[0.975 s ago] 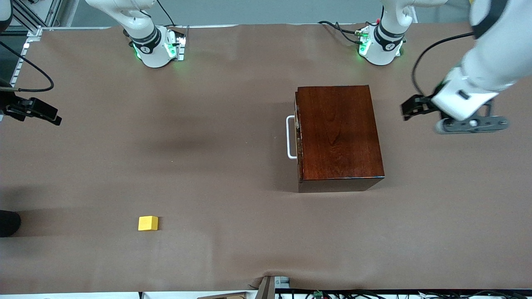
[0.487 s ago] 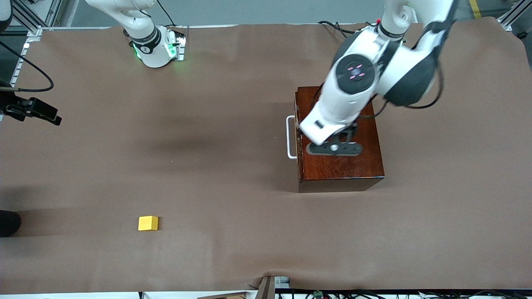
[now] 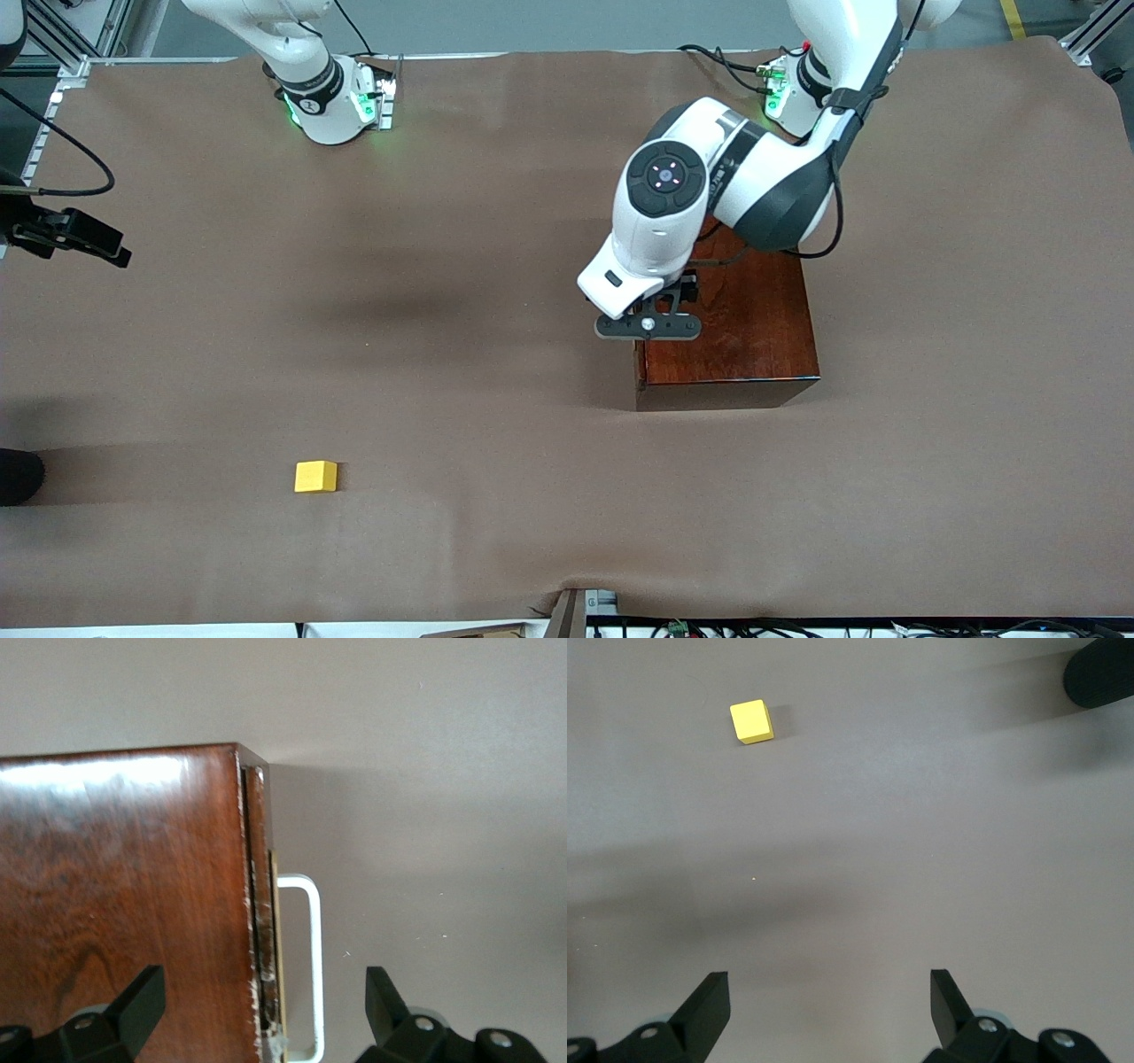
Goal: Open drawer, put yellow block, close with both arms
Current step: 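Move the left gripper over the box to the white drawer handle, then hook the white handle with the left gripper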
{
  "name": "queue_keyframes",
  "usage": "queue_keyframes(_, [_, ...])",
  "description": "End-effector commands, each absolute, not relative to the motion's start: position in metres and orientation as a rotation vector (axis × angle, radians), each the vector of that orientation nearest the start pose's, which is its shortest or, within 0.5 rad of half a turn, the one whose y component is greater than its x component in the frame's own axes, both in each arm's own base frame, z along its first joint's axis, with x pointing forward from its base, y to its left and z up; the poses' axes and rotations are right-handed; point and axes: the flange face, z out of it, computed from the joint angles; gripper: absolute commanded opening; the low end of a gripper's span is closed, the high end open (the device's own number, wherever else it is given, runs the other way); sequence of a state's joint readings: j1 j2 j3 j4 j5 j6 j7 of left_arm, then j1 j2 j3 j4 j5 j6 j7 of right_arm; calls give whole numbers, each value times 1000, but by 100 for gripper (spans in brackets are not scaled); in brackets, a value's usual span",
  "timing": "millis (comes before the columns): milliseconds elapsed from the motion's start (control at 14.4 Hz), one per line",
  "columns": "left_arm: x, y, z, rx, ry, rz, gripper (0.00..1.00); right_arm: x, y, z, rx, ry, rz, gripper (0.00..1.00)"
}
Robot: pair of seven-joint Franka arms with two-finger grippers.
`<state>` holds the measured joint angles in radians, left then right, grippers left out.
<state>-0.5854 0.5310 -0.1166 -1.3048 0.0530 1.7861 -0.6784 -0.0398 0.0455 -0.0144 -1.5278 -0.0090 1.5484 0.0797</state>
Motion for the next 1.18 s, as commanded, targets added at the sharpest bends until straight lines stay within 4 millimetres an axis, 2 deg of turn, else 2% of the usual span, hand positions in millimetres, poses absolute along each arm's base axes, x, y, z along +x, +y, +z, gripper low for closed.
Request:
queue_keyframes(0, [542,-458,436,-3081,6,5,100,560,-33,624,-3152,209,26,100])
queue_keyframes(209, [525,-475,432,-3071,1,22,100,560,-33,624,-3152,206,26,100])
queue_keyframes(278, [521,-480,425,-3061,-79,25,100,560,-33,624,-3152,206,26,100])
queue_keyframes(418, [518,-490,413,-3057,-101,24,100,560,-33,624,-3152,206,26,100])
queue_keyframes(557, [507,-508,393,-3045,-71,25,100,560,-33,624,-3154,206,26,100])
queue_keyframes(696, [503,-515,371,-3007,-93,8,100,560,-33,624,-3154,206,26,100])
queue_keyframes(766, [495,-527,361,-3008,-78,-7,100,560,-33,624,-3154,206,26,100])
queue_keyframes(905, [497,-528,358,-3003,-93,-37,100,560,-33,623,-3154,206,29,100])
queue_keyframes(1114, [496,-531,344,-2996,-86,-30,100,560,-33,623,-3153,209,29,100])
